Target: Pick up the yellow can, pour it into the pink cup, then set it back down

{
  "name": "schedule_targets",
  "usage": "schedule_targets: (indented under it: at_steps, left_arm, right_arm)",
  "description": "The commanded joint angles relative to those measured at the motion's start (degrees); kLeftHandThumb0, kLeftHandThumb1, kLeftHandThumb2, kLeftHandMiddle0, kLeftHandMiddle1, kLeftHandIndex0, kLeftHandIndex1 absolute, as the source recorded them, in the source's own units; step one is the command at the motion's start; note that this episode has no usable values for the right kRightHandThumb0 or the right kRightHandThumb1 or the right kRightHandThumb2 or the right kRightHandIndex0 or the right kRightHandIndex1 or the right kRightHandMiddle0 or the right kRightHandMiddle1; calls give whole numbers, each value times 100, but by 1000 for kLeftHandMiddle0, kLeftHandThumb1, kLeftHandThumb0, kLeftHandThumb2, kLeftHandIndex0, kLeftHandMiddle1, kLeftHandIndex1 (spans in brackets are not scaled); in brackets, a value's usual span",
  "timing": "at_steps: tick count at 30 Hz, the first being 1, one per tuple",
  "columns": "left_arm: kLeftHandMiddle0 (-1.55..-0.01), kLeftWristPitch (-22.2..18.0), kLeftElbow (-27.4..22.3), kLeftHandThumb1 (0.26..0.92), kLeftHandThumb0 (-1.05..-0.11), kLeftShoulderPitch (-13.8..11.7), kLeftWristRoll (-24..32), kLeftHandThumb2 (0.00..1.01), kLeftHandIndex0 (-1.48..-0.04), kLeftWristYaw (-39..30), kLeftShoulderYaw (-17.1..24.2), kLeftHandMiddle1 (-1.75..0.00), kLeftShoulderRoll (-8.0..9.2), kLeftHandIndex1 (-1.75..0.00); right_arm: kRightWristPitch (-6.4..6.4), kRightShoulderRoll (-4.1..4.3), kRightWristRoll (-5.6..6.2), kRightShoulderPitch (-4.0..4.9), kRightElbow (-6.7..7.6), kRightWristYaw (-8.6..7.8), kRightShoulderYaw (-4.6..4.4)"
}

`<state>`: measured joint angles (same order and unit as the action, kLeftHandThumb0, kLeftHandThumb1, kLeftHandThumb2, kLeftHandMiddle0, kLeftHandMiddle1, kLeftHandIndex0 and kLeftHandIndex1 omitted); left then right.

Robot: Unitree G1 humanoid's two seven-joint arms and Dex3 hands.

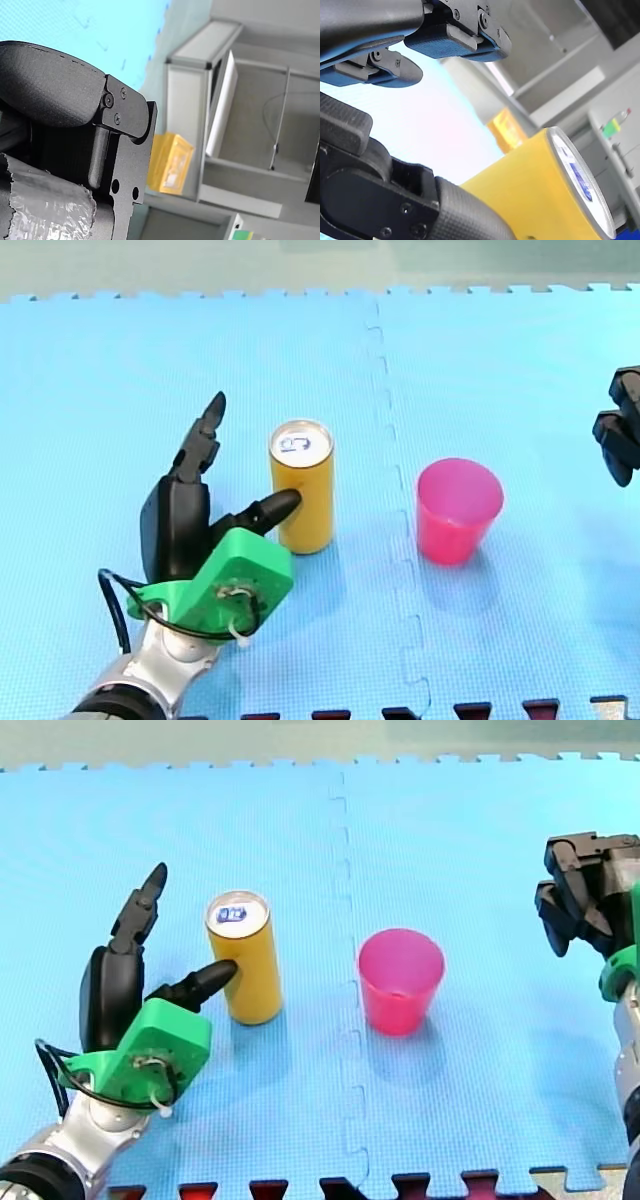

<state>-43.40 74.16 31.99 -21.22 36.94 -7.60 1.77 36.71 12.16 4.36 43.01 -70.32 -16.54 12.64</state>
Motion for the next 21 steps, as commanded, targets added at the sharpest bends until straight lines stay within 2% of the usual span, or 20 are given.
schedule_targets:
  at_steps: [1, 10, 18, 21]
  left_arm:
    - [-359, 8, -47, 905, -1048, -78, 67, 16, -308, -174, 35, 0, 83, 0]
    - [-298, -129, -290, 921, -1048, -421, 64, 65, -263, -800, -46, -1, 270, 0]
    - [-289, -181, -897, 921, -1048, -855, 218, 74, -265, -1440, -32, 0, 413, -1]
    - [-270, -358, -1072, 921, -1048, -972, 194, 78, -266, -1529, -53, 0, 504, -1]
  right_arm:
    - [-34, 23, 16, 48, -15, 19, 15]
    - [-78, 8, -11, 116, -41, 92, -1]
    - [-87, -4, -33, 141, -48, 161, -20]
    - [-83, -7, -43, 141, -46, 175, -30]
